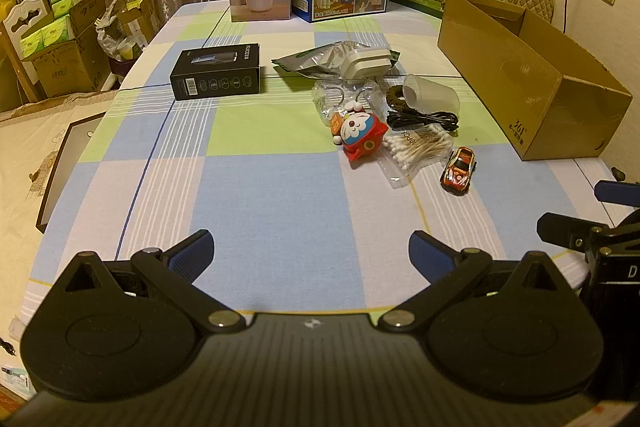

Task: Organize objects
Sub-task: 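Grasp the toy race car with the right tool while the left tool approaches the red Doraemon toy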

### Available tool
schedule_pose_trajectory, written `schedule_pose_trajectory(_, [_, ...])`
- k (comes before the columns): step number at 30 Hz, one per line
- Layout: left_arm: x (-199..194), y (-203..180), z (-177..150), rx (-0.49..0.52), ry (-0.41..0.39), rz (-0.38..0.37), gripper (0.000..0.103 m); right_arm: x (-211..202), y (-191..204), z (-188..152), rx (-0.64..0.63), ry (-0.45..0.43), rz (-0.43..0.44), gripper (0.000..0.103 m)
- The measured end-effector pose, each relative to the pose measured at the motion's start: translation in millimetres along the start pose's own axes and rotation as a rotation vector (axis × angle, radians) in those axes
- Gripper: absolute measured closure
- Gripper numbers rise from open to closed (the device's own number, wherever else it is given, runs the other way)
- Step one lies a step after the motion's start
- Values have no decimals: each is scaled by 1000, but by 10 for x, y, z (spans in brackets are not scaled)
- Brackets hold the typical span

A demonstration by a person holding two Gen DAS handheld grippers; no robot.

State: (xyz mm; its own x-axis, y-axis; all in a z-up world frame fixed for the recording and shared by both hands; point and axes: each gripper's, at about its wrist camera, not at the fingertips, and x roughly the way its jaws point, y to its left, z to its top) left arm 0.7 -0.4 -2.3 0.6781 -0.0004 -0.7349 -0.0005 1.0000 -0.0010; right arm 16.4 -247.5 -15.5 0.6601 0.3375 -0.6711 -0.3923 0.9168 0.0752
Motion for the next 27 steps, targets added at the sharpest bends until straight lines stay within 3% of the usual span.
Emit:
schedule_pose_trajectory(18, [16,10,-3,-24,4,-14,1,-3,-43,33,22,10,31,3])
schedule_pose_trajectory(27, [-34,109,85,-45,17,-55,1,82,-78,231,-54,61,157,3])
